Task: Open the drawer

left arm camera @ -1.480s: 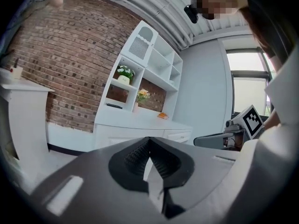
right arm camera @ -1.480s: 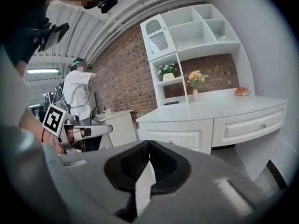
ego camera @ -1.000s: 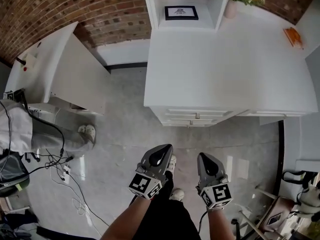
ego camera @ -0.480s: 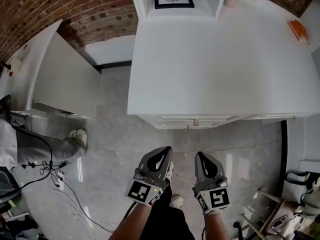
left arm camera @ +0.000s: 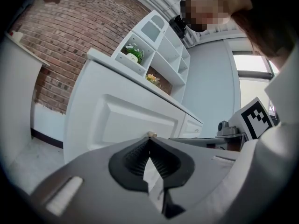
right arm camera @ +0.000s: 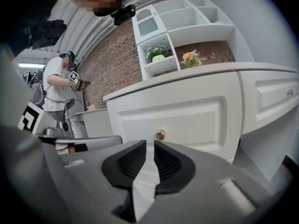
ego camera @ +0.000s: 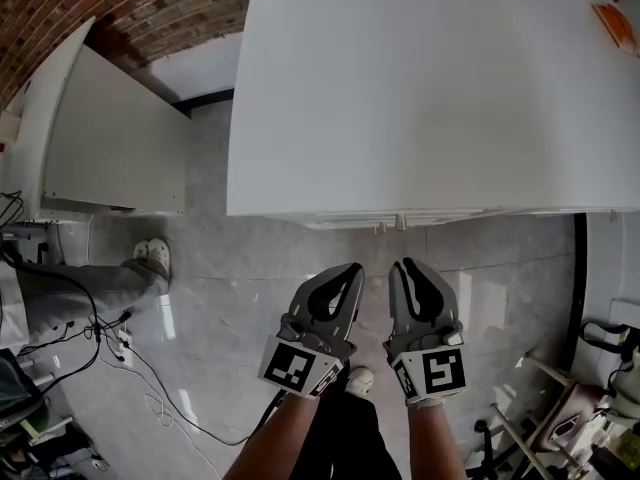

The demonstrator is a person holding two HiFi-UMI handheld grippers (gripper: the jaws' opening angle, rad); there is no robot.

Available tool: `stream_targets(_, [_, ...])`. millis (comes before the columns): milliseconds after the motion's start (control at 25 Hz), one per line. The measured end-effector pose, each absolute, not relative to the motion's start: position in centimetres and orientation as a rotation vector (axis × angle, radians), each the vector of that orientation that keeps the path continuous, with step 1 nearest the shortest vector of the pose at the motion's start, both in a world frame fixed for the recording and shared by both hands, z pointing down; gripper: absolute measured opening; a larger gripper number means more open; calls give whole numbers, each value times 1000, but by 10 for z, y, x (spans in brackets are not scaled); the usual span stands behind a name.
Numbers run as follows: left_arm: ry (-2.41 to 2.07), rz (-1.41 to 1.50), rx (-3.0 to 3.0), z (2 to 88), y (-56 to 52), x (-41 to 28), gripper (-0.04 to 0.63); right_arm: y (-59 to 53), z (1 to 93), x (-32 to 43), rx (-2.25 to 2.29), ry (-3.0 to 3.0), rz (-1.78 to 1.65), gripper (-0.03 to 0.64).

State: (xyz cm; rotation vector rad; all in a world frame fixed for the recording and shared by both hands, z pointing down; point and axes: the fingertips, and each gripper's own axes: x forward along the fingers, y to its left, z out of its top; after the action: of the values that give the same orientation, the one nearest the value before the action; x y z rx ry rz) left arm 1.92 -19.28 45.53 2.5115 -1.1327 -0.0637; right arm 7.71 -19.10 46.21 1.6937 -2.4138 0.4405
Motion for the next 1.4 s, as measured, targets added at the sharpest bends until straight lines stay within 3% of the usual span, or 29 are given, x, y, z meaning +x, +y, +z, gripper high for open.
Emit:
stream_targets(520, [-1077,-76,2550,469,-223,38,8,-232,472,83,1820,-2335,458,108])
stream_targets(1400, [-994,43,2622,482,-235,51,3,-248,476,82,1864,-2311,411,84])
